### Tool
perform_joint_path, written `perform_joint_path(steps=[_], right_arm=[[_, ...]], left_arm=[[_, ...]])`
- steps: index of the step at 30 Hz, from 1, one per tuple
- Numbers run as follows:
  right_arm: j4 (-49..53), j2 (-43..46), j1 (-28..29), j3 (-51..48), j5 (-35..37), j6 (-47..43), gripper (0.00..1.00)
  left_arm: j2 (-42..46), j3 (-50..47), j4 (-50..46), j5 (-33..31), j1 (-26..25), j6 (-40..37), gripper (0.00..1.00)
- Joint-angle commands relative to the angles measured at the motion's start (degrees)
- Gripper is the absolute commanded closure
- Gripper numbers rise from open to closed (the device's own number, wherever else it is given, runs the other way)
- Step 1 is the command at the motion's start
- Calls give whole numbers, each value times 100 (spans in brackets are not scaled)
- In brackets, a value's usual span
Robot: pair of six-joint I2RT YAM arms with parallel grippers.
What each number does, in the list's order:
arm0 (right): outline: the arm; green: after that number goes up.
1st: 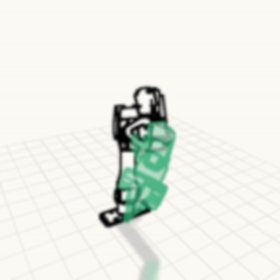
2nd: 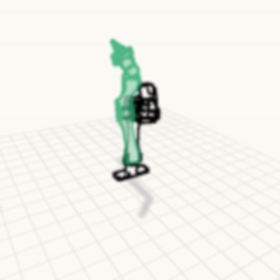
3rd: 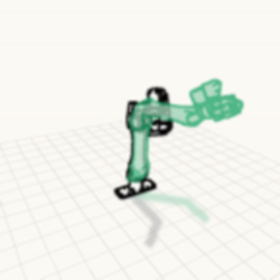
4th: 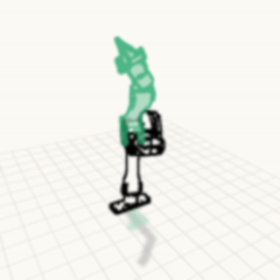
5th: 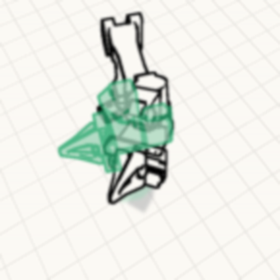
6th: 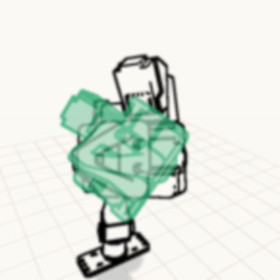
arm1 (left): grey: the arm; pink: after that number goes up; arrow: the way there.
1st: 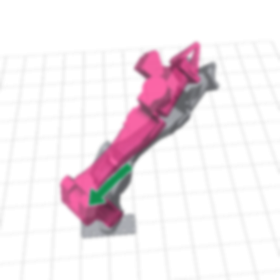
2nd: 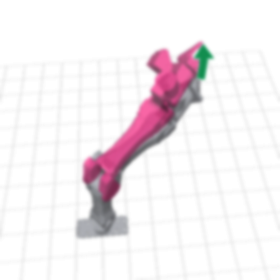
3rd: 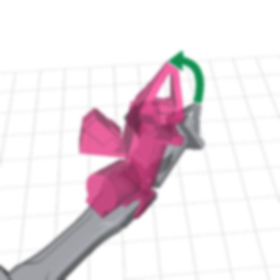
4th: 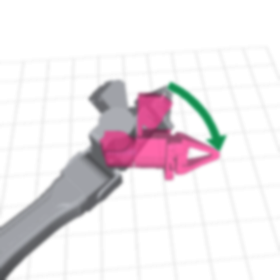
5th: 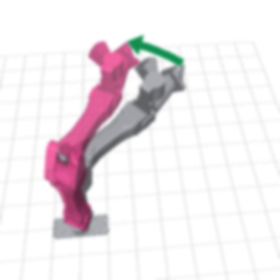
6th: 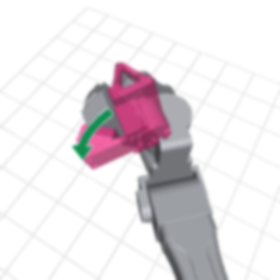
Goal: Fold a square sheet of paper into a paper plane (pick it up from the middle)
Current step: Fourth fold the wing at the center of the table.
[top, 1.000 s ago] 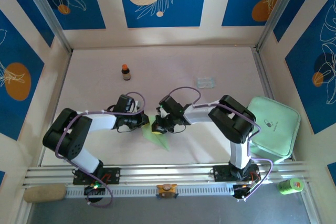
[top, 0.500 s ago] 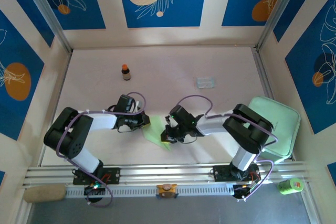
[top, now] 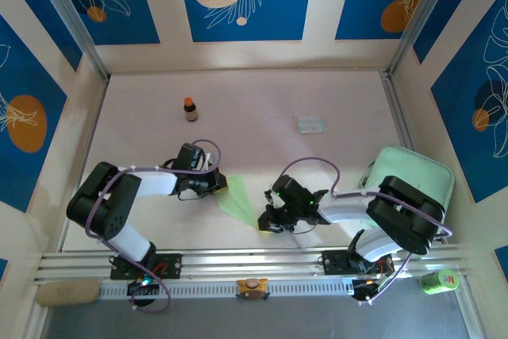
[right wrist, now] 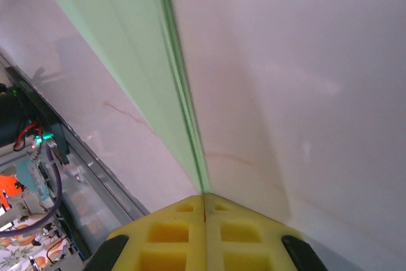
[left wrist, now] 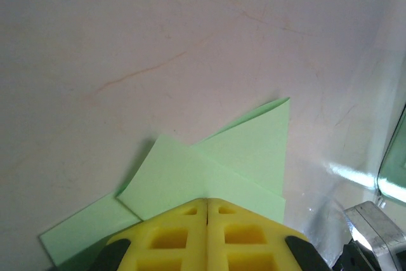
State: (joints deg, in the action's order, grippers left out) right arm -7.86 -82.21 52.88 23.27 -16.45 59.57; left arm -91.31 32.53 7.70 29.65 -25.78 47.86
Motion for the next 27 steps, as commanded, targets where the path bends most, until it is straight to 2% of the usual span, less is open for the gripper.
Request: perform_joint_path(steps=[1, 5, 9, 13, 17, 21, 27], right_arm=[[1013, 290, 13, -78, 131, -68, 97], [1253, 876, -83, 19, 186, 70, 94], [1326, 1207, -68, 272, 407, 516, 80], [1280, 975, -68, 455, 444, 778, 77], [734, 619, -122, 357, 117, 1026, 67], [516, 220, -79, 432, -113, 1093, 65], [412, -2, -54, 400, -87, 1200, 65]], left_arm=[[-151, -57, -292, -360, 29, -48, 100], [-139, -71, -245, -296, 29, 9, 100], [-101, -98, -217, -276, 29, 95, 100], [-131, -73, -269, -272, 29, 171, 100], [-102, -63, -352, -273, 29, 163, 100], [-80, -71, -410, -289, 27, 154, 100], [-56, -72, -436, -290, 29, 154, 100]])
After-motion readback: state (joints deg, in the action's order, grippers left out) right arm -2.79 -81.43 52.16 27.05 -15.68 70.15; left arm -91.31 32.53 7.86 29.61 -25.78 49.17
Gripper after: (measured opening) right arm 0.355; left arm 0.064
